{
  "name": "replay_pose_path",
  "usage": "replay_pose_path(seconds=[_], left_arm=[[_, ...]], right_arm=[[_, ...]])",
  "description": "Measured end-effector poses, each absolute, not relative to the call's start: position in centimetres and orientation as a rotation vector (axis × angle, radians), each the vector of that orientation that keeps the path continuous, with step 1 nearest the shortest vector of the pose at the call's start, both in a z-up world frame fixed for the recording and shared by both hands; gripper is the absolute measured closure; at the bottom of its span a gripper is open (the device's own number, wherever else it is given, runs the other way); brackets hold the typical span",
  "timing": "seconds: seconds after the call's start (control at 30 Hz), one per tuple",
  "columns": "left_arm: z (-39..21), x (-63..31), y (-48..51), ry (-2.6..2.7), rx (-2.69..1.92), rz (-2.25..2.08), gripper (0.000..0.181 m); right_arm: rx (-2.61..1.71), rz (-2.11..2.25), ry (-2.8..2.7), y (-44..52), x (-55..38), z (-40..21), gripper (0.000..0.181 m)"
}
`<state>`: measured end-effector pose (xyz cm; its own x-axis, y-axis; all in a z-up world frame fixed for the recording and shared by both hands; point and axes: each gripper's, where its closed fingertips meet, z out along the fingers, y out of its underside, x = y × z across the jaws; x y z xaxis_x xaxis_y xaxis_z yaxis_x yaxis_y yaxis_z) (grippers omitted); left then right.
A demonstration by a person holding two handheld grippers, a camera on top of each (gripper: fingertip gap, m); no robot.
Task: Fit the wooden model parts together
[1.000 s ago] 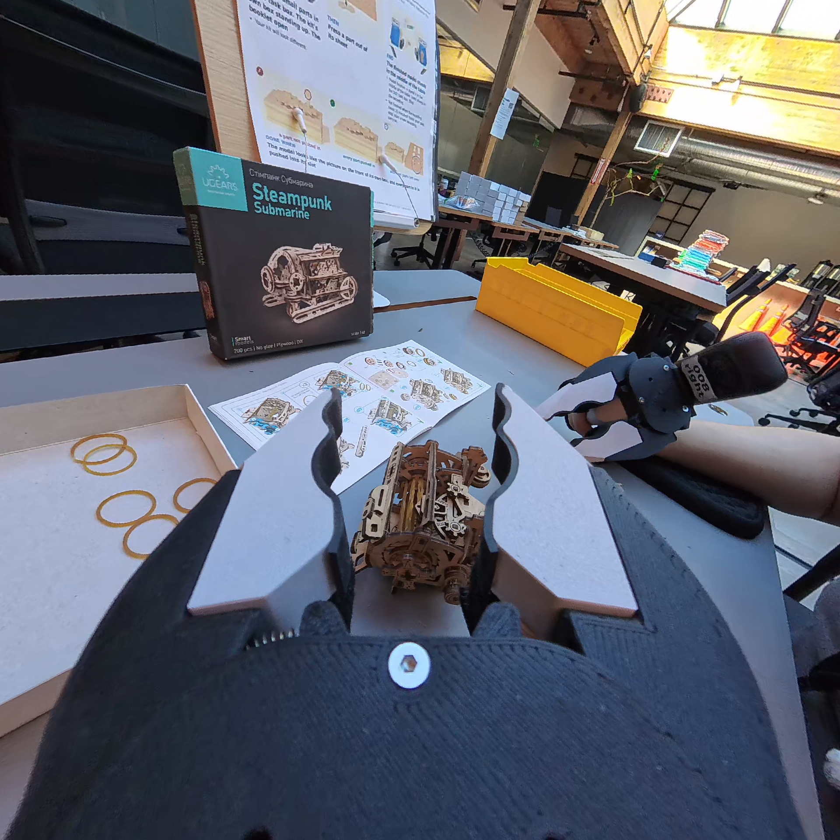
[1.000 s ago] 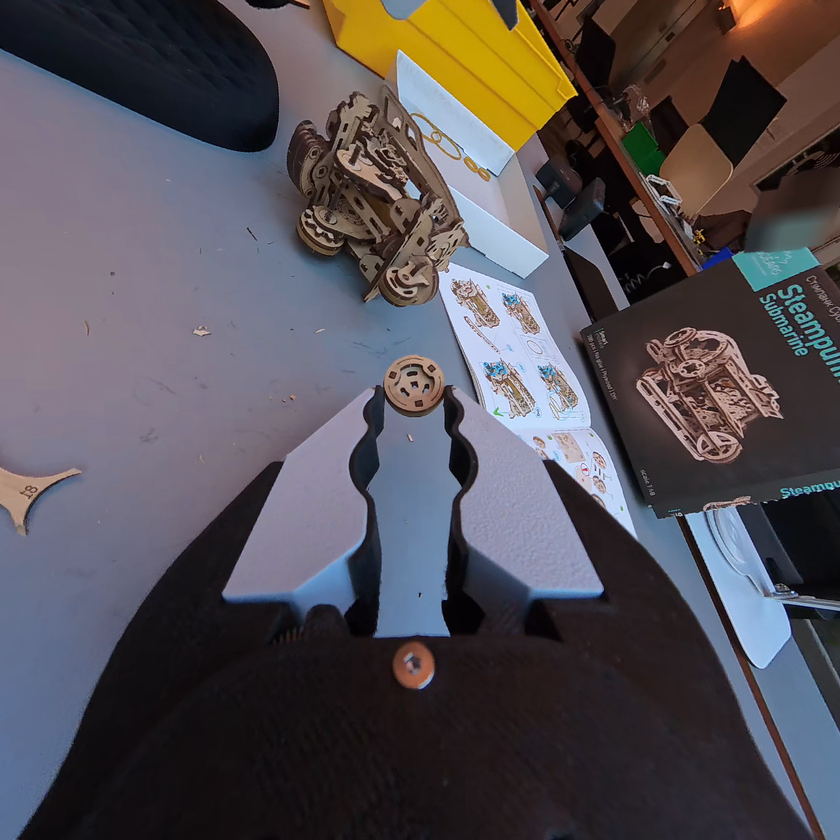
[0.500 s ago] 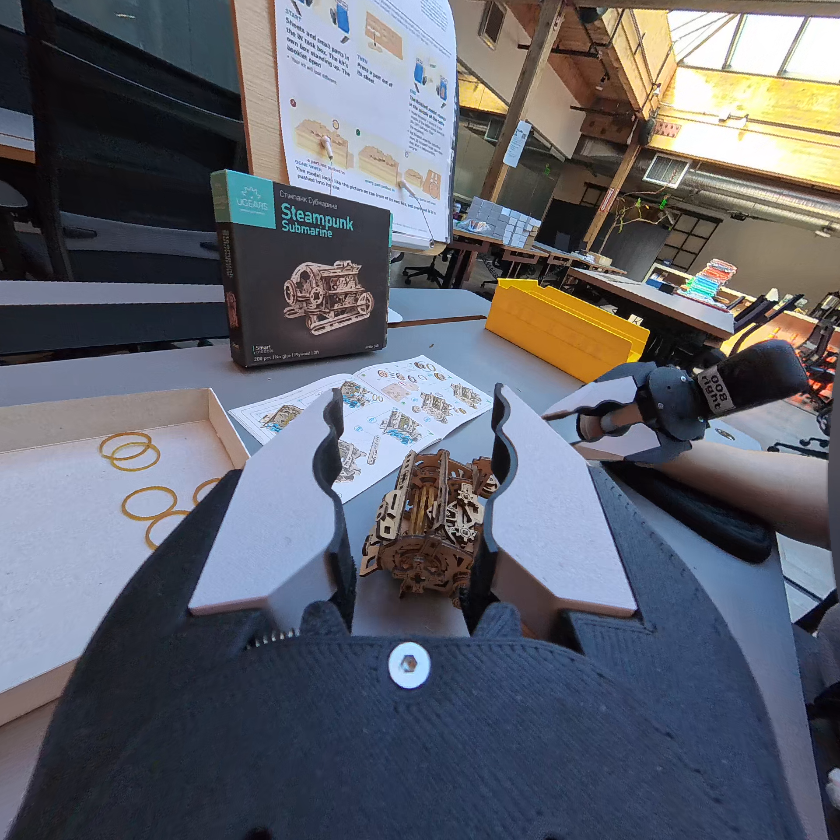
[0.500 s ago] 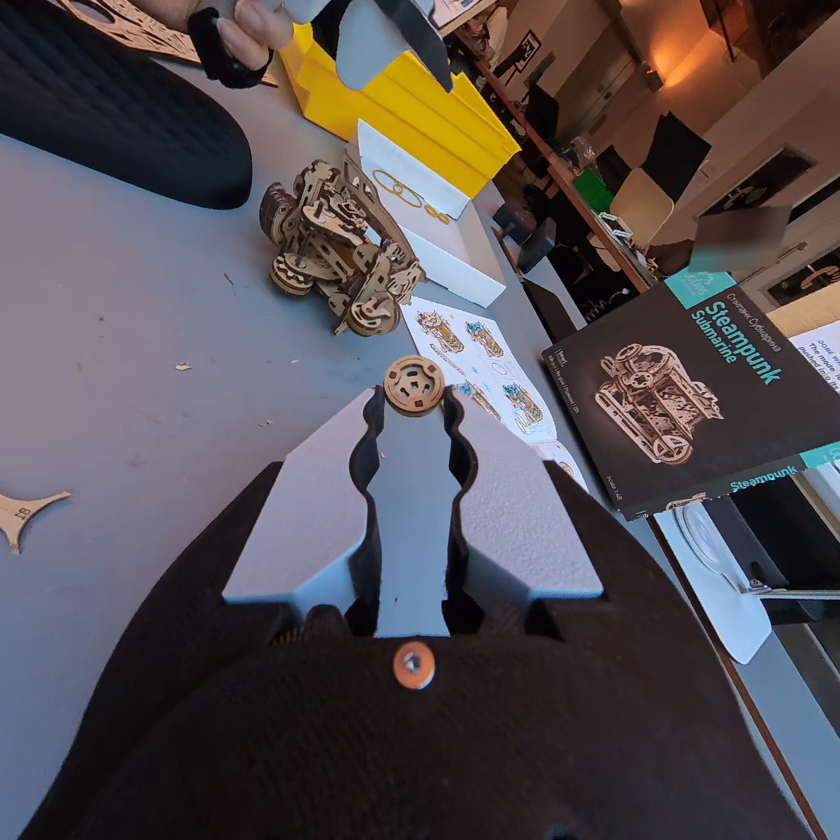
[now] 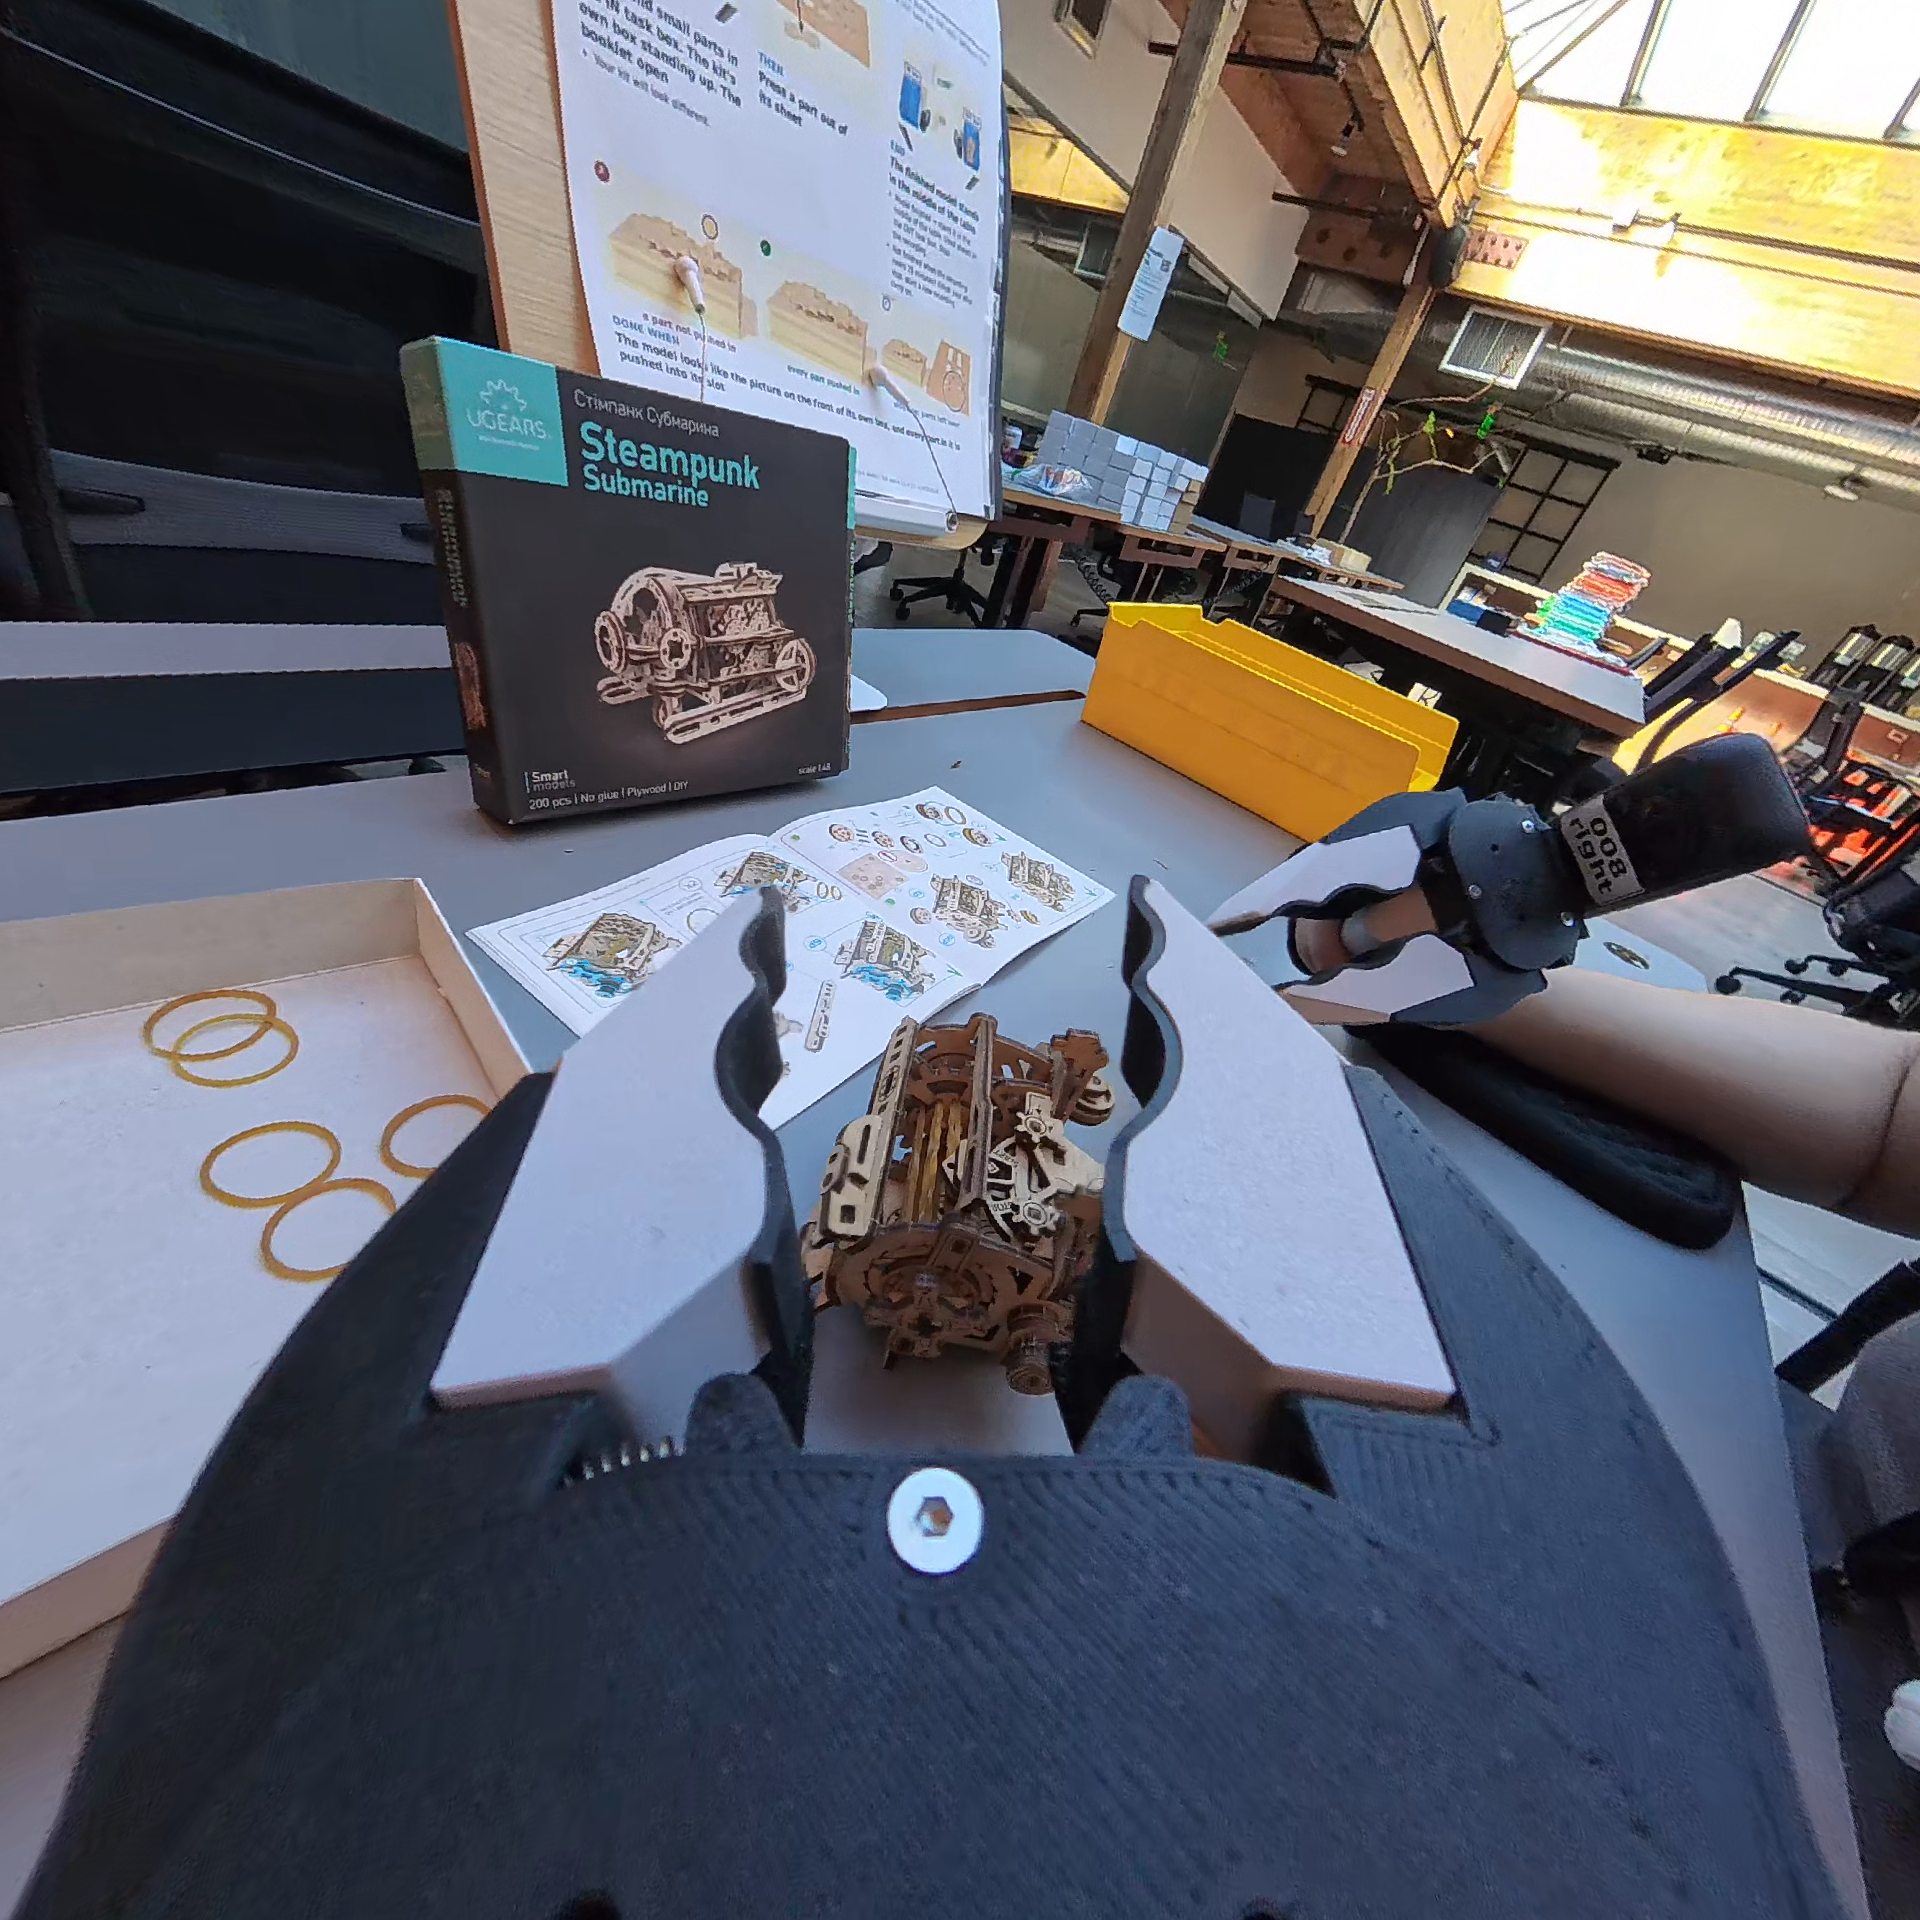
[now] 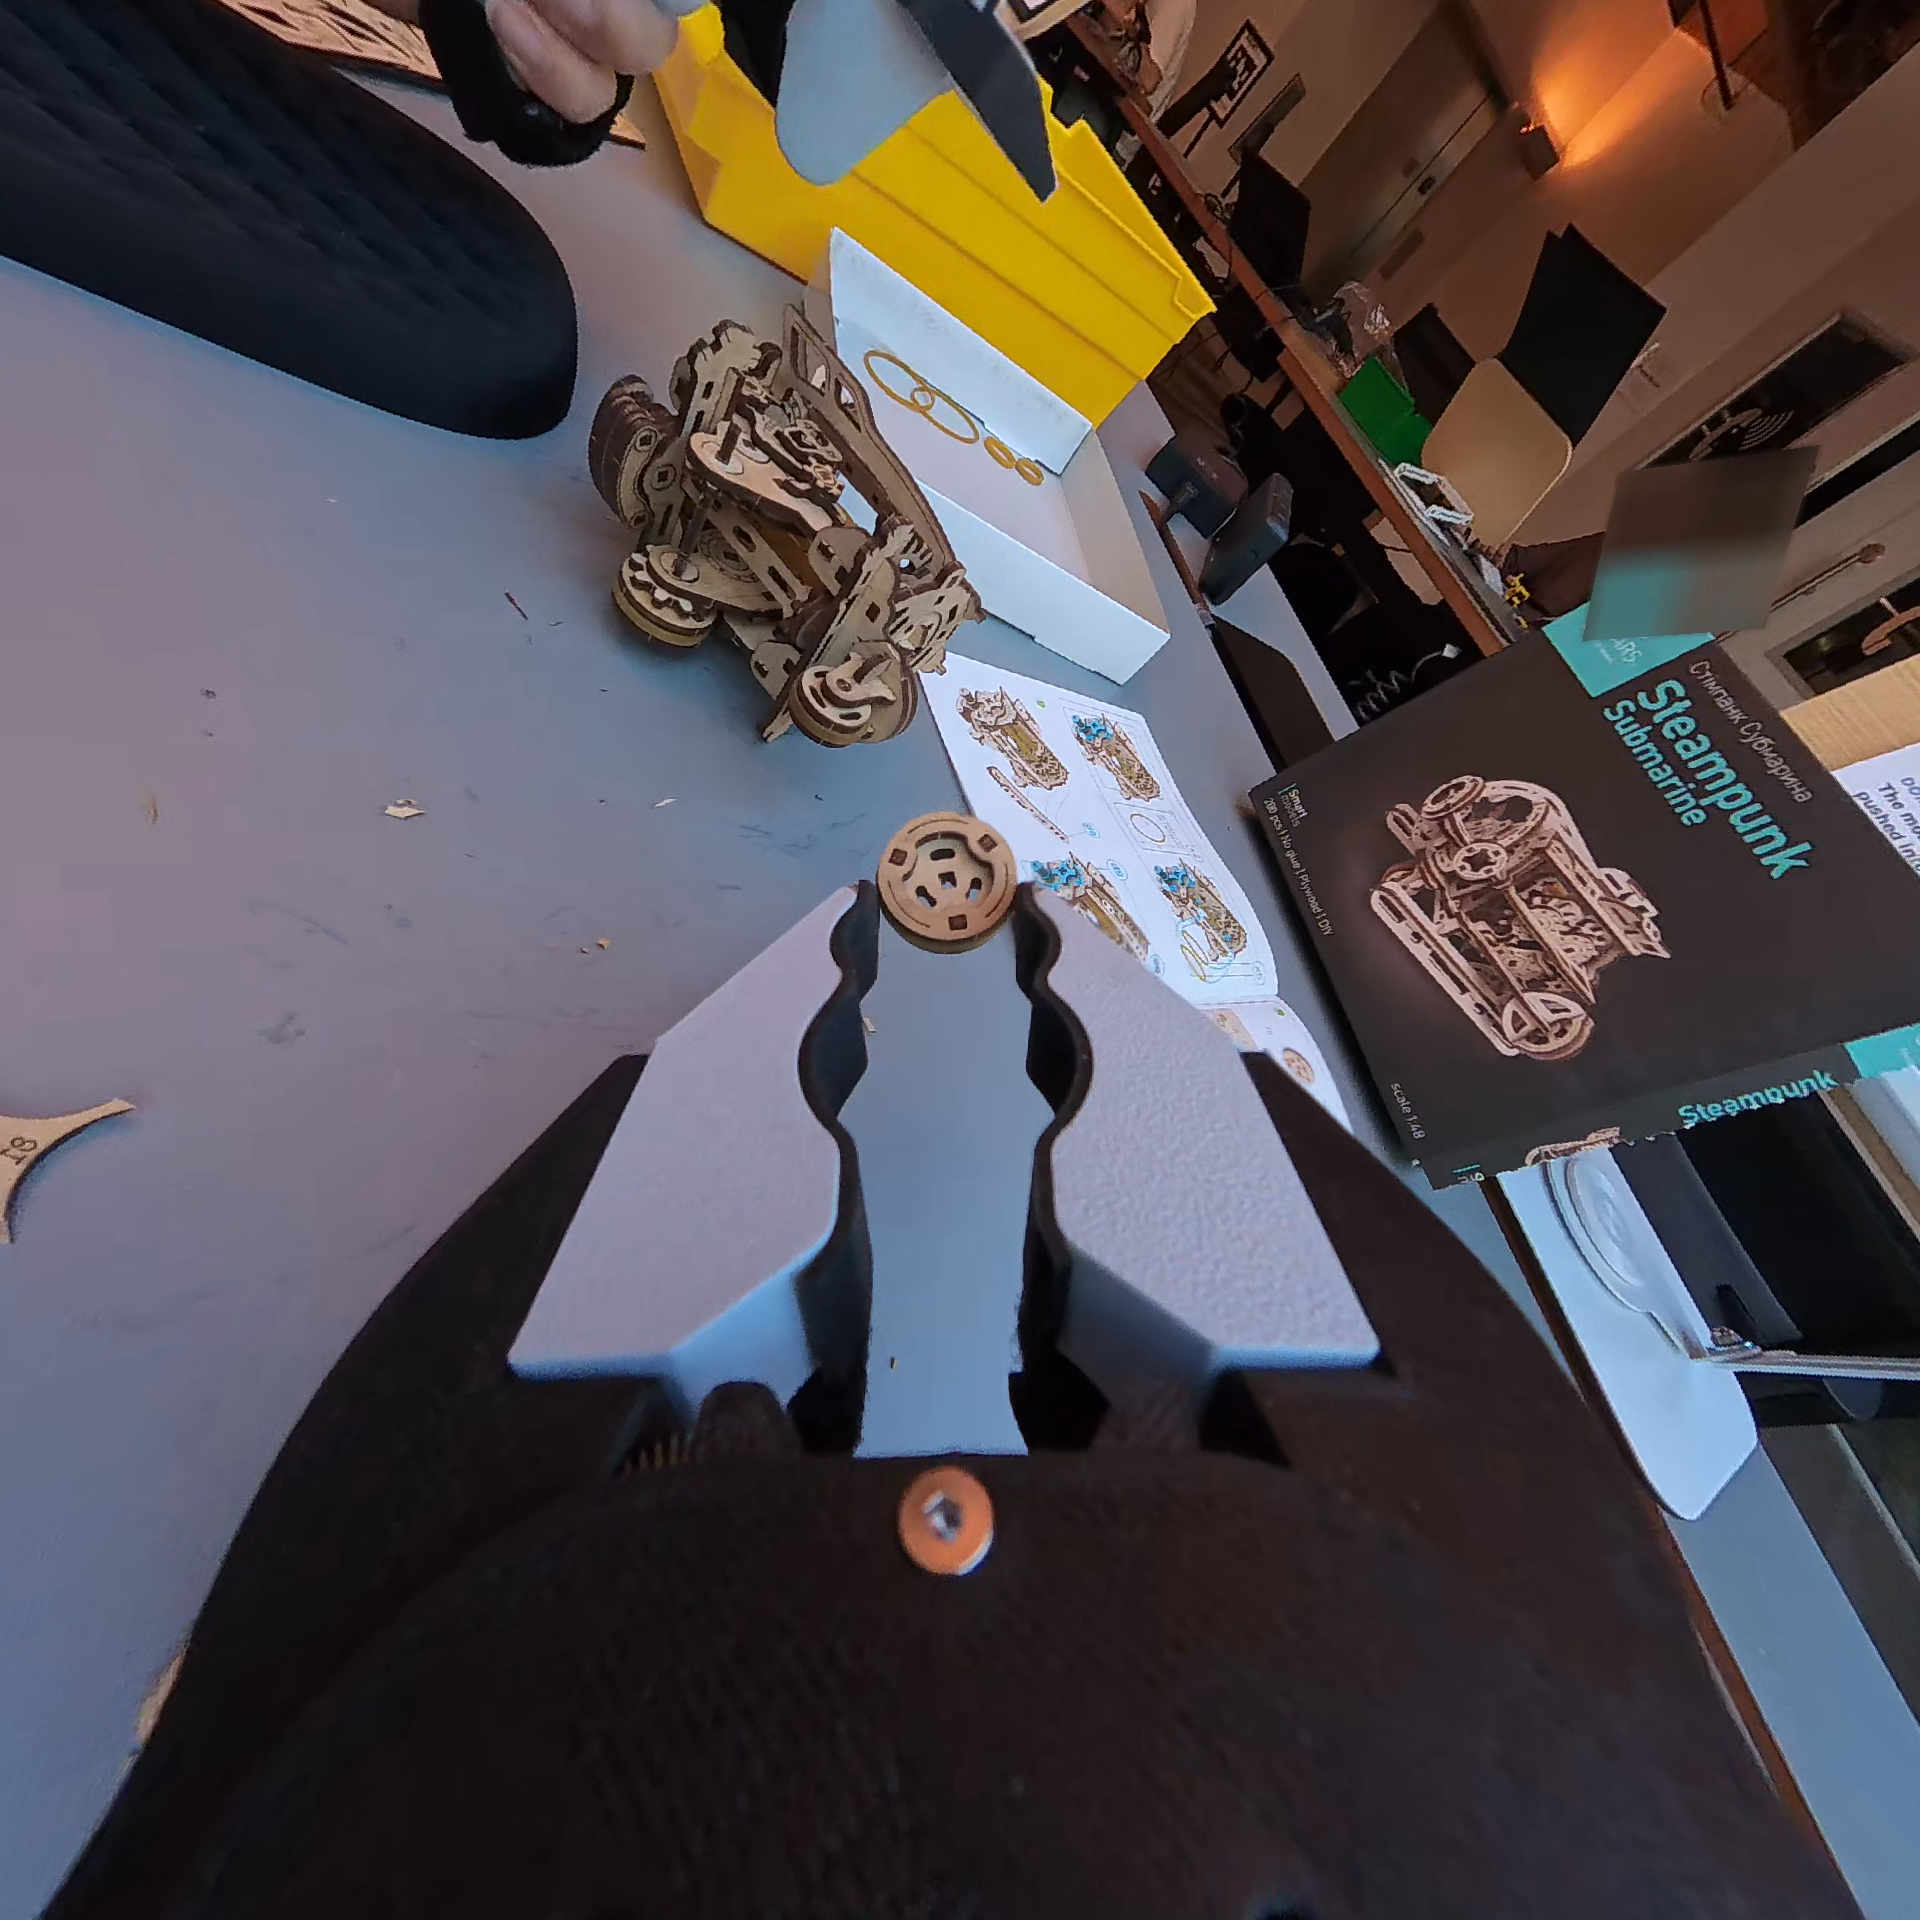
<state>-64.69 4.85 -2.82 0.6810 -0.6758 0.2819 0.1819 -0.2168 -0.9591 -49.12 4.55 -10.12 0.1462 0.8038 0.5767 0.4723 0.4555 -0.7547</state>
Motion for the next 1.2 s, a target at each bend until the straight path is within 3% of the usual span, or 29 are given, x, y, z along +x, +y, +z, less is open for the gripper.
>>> replay_pose_path(seconds=[1.2], left_arm=[[-1.8,-65.5,4.5,0.407,-1.528,-0.729,0.12]], right_arm=[[-1.072,0.118,-1.669,3.2,-49.3,-12.7,0.156]])
